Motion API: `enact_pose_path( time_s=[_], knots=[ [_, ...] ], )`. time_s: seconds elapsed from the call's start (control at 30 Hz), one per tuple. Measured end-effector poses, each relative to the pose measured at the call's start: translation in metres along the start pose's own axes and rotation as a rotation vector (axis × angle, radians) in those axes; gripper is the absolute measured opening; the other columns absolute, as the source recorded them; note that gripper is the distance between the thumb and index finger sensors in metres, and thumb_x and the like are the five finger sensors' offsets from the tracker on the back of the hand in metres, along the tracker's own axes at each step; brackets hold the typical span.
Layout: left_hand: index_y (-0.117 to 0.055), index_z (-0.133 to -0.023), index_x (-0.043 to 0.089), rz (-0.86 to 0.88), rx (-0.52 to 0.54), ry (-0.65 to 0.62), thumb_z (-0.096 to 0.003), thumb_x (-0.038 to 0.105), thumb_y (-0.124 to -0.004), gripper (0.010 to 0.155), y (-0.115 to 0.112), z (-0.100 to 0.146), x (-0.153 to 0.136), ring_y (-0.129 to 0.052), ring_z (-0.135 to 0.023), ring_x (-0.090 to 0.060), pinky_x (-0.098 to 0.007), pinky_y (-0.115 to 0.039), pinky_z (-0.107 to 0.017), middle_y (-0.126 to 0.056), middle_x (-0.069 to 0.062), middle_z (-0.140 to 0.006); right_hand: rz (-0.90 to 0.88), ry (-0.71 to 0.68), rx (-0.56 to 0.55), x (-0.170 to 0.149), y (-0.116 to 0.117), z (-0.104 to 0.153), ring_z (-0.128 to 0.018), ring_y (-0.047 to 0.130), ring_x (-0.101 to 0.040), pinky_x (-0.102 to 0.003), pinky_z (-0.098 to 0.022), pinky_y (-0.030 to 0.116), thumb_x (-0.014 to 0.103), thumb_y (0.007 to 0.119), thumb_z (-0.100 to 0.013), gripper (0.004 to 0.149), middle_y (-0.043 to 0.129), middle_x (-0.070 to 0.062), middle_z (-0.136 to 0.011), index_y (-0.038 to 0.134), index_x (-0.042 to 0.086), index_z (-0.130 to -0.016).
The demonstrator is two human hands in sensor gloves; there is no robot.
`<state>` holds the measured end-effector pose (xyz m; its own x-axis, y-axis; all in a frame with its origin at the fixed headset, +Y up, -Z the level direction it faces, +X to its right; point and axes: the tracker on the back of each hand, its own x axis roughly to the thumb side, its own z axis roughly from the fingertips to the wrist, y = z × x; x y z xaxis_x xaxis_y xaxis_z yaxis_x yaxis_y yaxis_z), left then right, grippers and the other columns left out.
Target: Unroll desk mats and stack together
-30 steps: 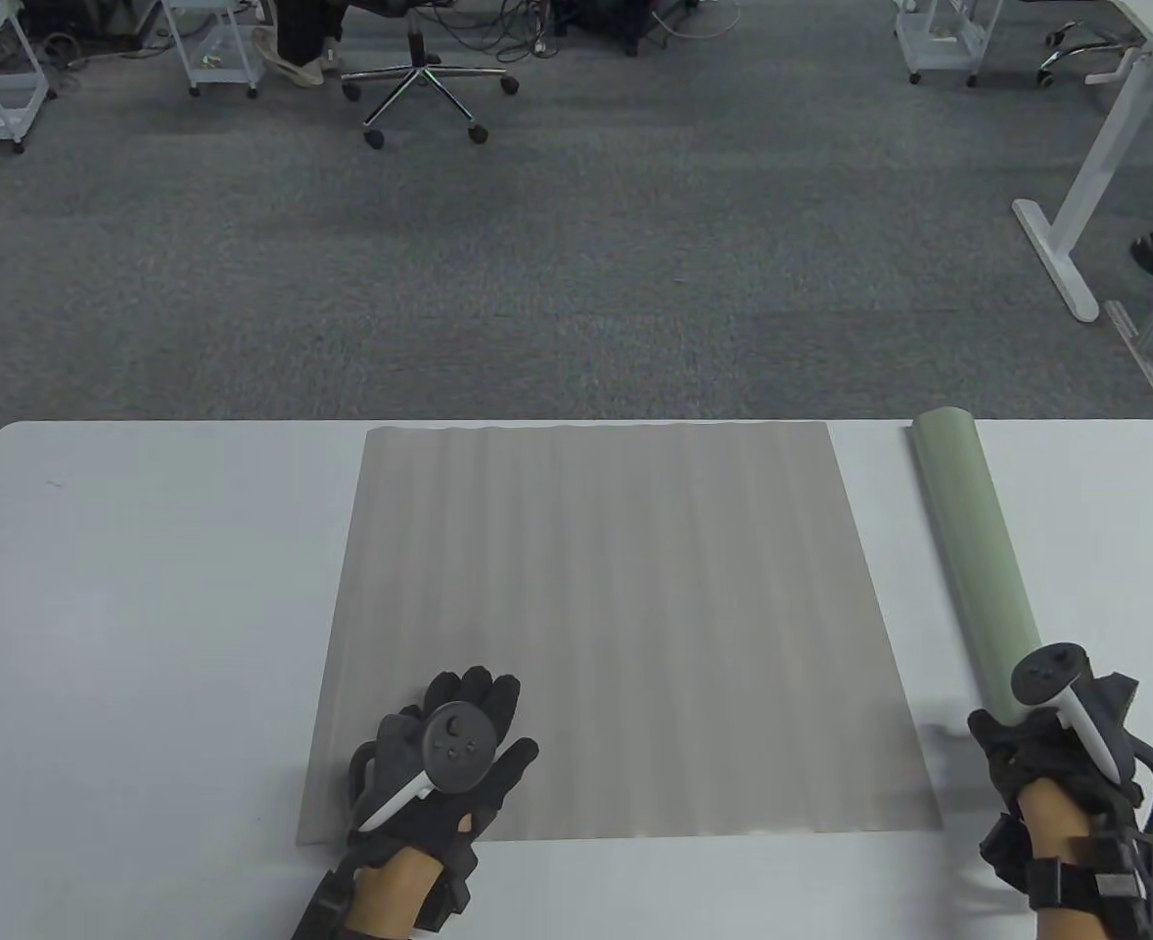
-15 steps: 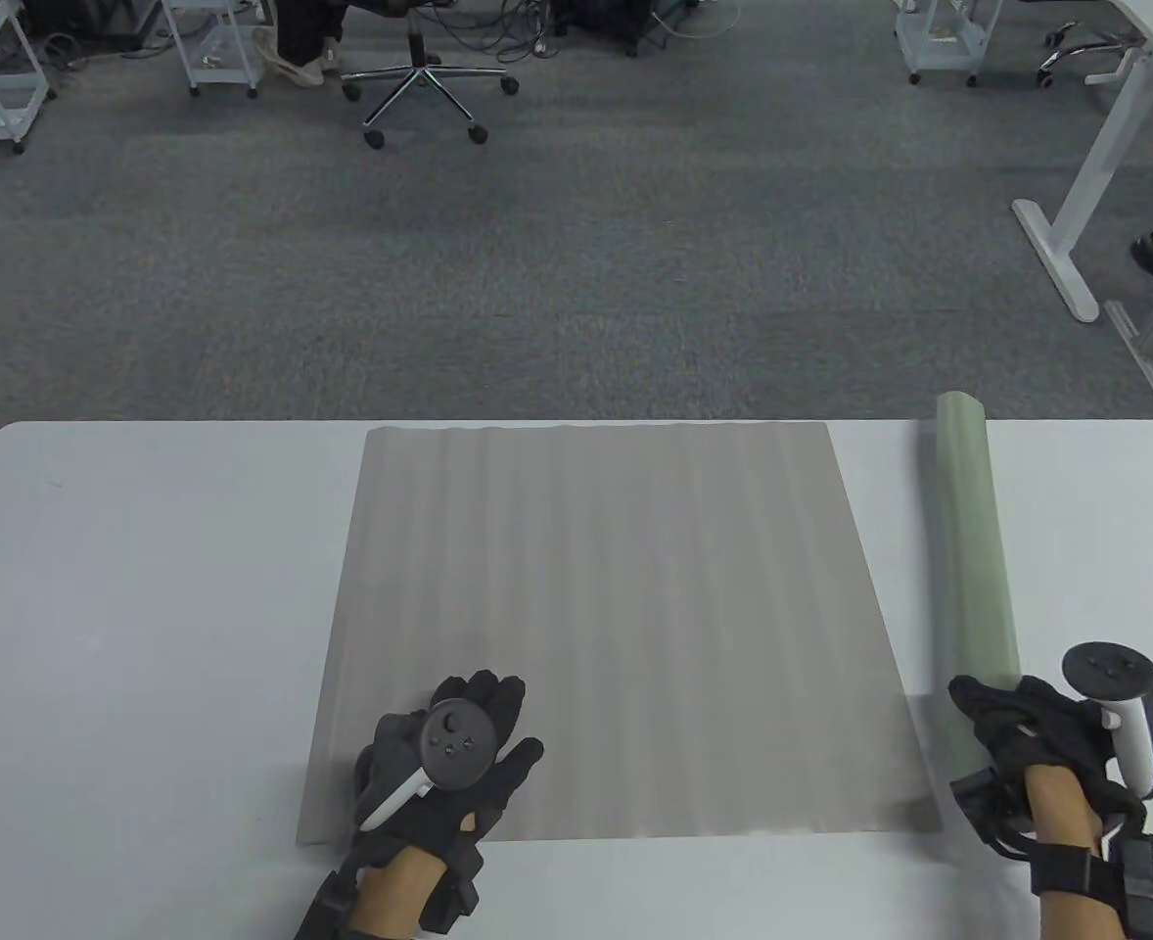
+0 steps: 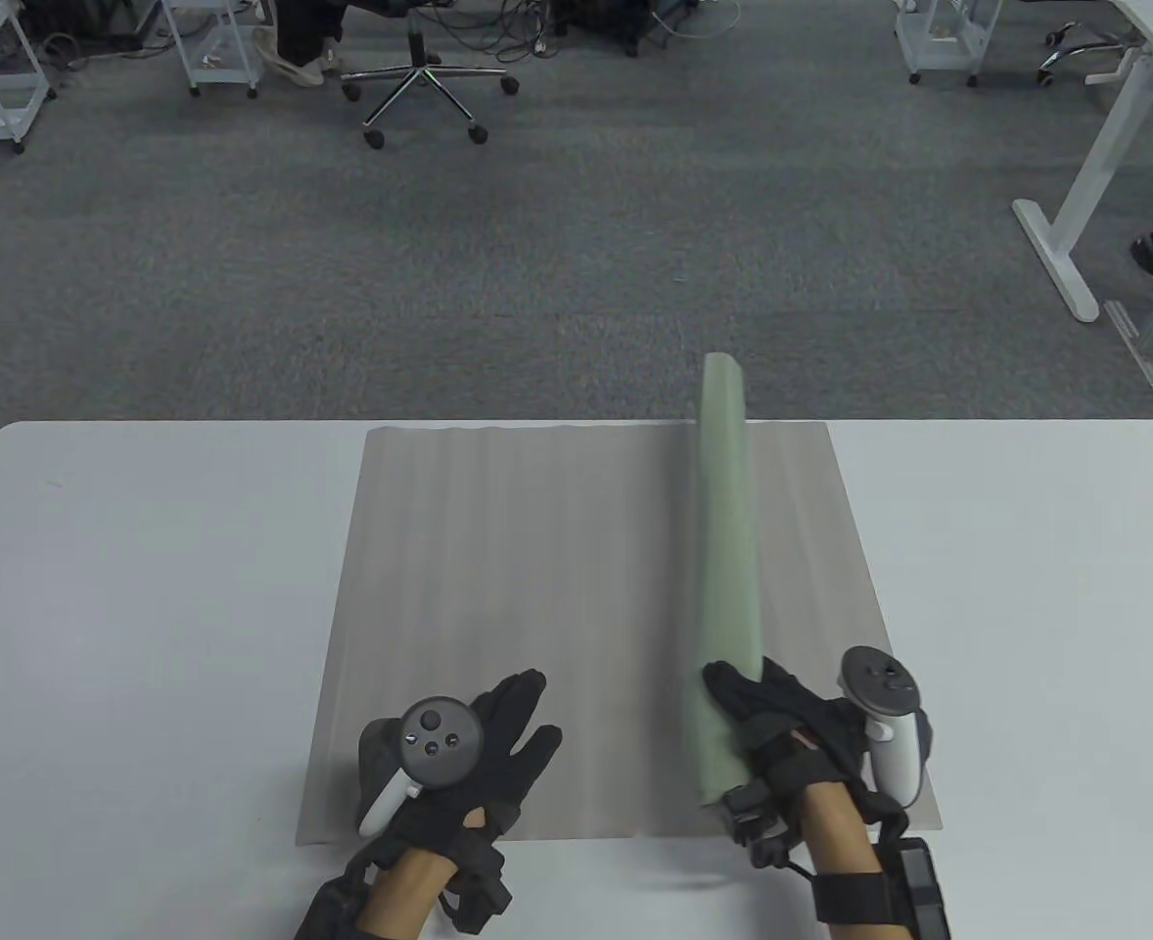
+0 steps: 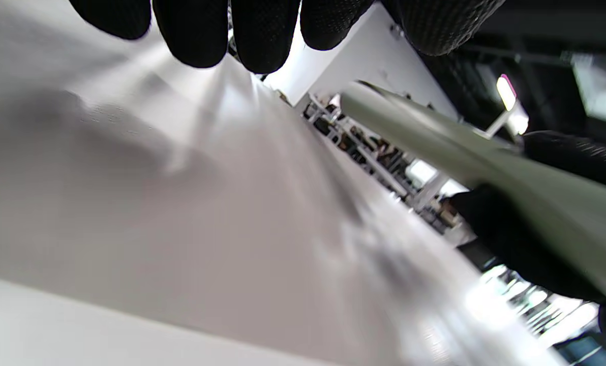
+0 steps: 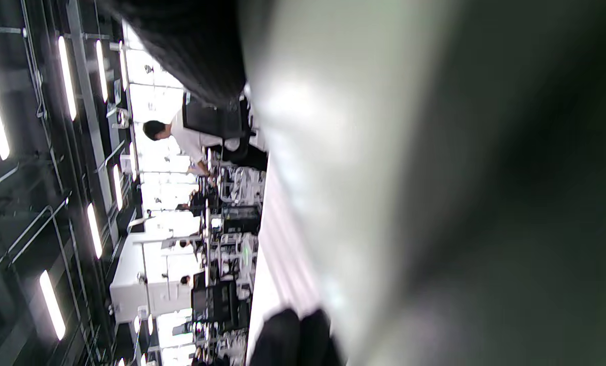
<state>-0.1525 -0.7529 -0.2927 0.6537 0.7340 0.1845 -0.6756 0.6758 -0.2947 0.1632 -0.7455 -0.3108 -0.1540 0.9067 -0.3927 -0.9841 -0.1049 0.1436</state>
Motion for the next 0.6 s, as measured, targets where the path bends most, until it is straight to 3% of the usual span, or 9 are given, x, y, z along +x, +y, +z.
enact_pose_path(
  time_s=[0.1, 0.23, 0.37, 0.5, 0.6],
  knots=[
    [-0.043, -0.121, 0.007, 0.222, -0.024, 0.029, -0.0603, 0.053, -0.056, 0.077, -0.001, -0.001, -0.006, -0.077, -0.101, -0.058, -0.068, -0.07, -0.065, -0.058, -0.026, -0.125, -0.012, -0.006, 0.05, 0.0, 0.042, -0.005, -0.081, 0.093, -0.038, -0.054, -0.058, 0.083, 0.039, 0.077, -0.059, 0.09, 0.067, -0.03, -0.099, 0.027, -0.014, -0.111],
    [-0.038, -0.121, 0.002, 0.371, -0.085, 0.081, -0.0596, 0.054, -0.06, 0.083, -0.007, -0.003, -0.011, -0.094, -0.084, -0.04, -0.057, -0.083, -0.057, -0.07, -0.024, -0.114, 0.036, -0.011, 0.054, -0.001, 0.076, -0.01, -0.083, 0.089, -0.04, -0.056, -0.06, 0.08, 0.038, 0.075, -0.059, 0.089, 0.064, -0.031, -0.1, 0.025, -0.014, -0.112],
    [-0.037, -0.119, 0.0, 0.414, -0.176, 0.112, -0.061, 0.047, -0.068, 0.081, -0.011, -0.006, -0.011, -0.099, -0.068, -0.025, -0.049, -0.088, -0.05, -0.079, -0.016, -0.102, 0.026, -0.001, 0.104, -0.006, 0.091, -0.011, -0.087, 0.085, -0.042, -0.058, -0.063, 0.077, 0.039, 0.07, -0.061, 0.09, 0.06, -0.033, -0.102, 0.019, -0.015, -0.111],
    [-0.04, -0.118, -0.001, 0.351, -0.181, 0.147, -0.0597, 0.045, -0.071, 0.081, -0.014, -0.009, -0.013, -0.099, -0.062, -0.02, -0.047, -0.089, -0.048, -0.084, -0.012, -0.094, 0.048, -0.003, 0.117, -0.011, 0.092, -0.011, -0.088, 0.083, -0.043, -0.062, -0.064, 0.074, 0.039, 0.069, -0.062, 0.09, 0.057, -0.034, -0.103, 0.017, -0.016, -0.111],
    [-0.049, -0.115, -0.003, 0.45, -0.162, 0.172, -0.0582, 0.041, -0.077, 0.077, -0.016, -0.011, -0.016, -0.102, -0.054, -0.013, -0.046, -0.091, -0.046, -0.09, -0.003, -0.082, 0.024, -0.006, 0.144, -0.014, 0.091, -0.012, -0.092, 0.079, -0.046, -0.066, -0.065, 0.071, 0.039, 0.067, -0.062, 0.09, 0.054, -0.035, -0.104, 0.015, -0.016, -0.11]
  ],
)
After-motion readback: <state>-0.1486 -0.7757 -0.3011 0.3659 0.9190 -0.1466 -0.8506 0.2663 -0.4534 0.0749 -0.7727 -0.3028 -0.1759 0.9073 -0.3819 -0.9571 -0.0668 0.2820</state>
